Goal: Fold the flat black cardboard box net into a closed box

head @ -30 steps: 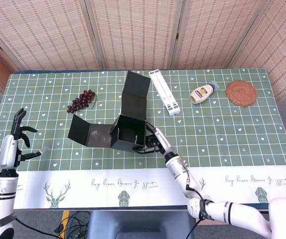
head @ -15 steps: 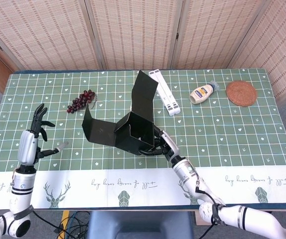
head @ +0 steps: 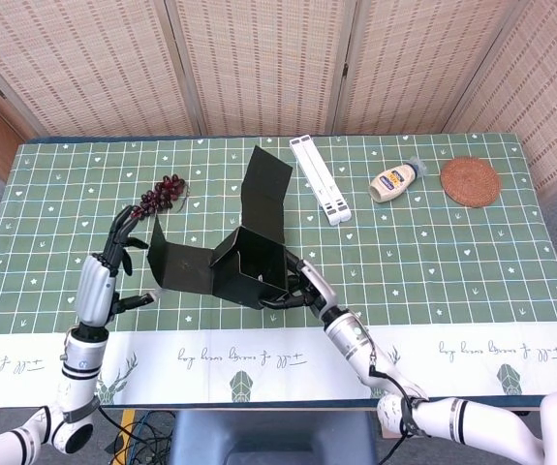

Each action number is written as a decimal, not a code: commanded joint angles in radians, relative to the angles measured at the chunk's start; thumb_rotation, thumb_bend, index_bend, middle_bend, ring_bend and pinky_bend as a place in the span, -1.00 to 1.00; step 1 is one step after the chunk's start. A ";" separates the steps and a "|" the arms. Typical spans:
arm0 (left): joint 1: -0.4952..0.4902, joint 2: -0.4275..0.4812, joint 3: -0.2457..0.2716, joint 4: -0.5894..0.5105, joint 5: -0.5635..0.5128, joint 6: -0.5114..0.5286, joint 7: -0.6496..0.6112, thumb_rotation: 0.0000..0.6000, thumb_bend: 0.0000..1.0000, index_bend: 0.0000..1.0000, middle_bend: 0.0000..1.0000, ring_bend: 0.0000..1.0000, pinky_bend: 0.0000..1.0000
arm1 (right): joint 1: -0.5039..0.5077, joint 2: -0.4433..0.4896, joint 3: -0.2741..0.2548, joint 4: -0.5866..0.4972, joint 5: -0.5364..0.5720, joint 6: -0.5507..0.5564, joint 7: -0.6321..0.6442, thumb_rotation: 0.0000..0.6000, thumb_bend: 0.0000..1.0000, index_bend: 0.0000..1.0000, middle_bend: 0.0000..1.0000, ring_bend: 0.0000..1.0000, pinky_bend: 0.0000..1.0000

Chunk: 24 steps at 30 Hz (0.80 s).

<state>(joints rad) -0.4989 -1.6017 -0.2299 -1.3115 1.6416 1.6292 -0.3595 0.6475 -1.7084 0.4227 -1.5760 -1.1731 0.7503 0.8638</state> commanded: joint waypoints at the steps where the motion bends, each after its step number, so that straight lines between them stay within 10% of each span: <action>1: -0.010 -0.006 0.000 0.000 0.010 0.005 0.003 1.00 -0.78 -1.00 -1.00 -0.22 0.39 | 0.015 -0.010 -0.002 0.008 0.012 -0.005 -0.020 1.00 -0.78 -0.34 -0.09 0.66 1.00; 18: -0.065 0.029 0.043 0.019 0.096 -0.022 0.053 1.00 -0.78 -1.00 -1.00 -0.22 0.39 | 0.053 0.009 -0.030 -0.029 0.036 -0.036 -0.116 1.00 -0.78 -0.34 -0.09 0.66 1.00; 24: -0.088 0.077 0.076 0.040 0.151 -0.043 0.100 1.00 -0.78 -0.68 -0.99 -0.18 0.39 | 0.073 0.014 -0.042 -0.013 0.041 -0.038 -0.176 1.00 -0.78 -0.34 -0.09 0.66 1.00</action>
<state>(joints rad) -0.5813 -1.5316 -0.1608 -1.2757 1.7866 1.5915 -0.2636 0.7142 -1.6957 0.3841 -1.5933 -1.1347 0.7128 0.6979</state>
